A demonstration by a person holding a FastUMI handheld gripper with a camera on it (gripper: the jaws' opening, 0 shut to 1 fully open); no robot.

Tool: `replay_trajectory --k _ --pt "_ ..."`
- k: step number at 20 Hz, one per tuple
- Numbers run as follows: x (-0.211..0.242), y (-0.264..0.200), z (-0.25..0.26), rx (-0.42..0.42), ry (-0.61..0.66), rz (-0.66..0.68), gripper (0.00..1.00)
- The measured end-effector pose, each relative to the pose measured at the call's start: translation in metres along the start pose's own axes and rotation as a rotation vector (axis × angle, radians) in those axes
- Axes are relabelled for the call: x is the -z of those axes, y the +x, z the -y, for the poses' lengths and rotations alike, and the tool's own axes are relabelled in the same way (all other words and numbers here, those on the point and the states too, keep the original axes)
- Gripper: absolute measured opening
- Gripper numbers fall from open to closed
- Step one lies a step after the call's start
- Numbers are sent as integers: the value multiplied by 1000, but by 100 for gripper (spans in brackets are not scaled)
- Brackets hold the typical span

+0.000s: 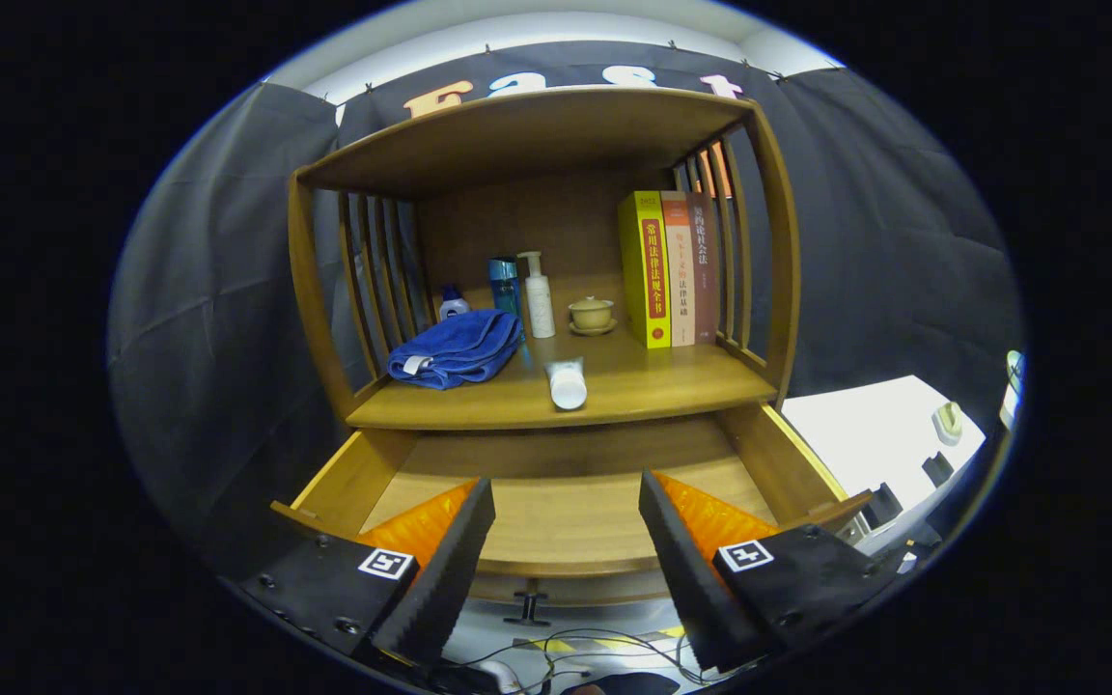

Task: Pull open the drawer, take out the items inside it, and place them on the countertop above the cabinet.

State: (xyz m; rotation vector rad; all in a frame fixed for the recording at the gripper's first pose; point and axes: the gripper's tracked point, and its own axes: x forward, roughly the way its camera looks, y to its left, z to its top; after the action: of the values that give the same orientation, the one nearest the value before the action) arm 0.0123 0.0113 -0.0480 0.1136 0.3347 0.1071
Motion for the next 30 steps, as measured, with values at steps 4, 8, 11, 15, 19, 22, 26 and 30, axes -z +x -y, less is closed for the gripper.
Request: replay_trajectory --k 4,8,11,15,19,22,26,30 --pt "26 -13 8 9 35 -13 99" --pt "54 -14 13 9 70 -33 99" --pt "71 -8 15 8 59 -36 99" --pt "82 -1 16 33 6 -7 99" --pt "85 5 19 100 -100 33 99" --pt "86 8 17 109 -119 75 98" --pt "82 18 18 96 -81 78 98" --pt "67 49 19 76 -39 90 99"
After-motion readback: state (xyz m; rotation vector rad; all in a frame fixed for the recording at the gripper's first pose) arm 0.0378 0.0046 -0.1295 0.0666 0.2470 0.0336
